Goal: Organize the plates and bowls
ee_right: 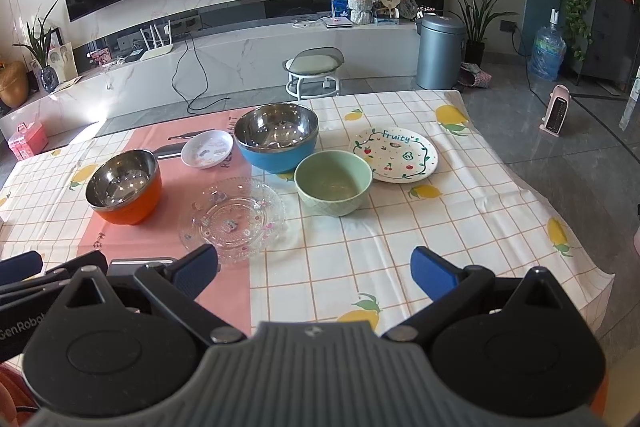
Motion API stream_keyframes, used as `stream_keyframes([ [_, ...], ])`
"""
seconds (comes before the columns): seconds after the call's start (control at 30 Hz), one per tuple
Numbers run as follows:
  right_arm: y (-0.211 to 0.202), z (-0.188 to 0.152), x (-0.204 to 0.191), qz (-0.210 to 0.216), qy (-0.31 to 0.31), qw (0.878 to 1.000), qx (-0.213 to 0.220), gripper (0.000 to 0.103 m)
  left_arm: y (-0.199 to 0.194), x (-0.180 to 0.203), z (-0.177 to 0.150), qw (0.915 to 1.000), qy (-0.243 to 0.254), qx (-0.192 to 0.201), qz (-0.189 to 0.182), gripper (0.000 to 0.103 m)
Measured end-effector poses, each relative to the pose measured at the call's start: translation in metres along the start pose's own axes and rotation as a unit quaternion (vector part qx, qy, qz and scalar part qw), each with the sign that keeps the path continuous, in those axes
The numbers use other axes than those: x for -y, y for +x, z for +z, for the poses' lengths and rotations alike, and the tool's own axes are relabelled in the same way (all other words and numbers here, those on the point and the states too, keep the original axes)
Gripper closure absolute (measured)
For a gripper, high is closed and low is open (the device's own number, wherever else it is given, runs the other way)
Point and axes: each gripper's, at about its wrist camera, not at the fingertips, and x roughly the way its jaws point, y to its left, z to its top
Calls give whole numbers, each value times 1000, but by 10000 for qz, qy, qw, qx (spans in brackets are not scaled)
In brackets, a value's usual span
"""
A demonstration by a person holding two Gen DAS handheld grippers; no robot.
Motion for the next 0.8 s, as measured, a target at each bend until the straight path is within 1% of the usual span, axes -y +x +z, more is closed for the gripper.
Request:
stream_keyframes([
  [0.8, 1, -1, 2, 4, 11, 10000, -23, 3, -1, 3, 0, 10000, 3, -19, -20, 9],
])
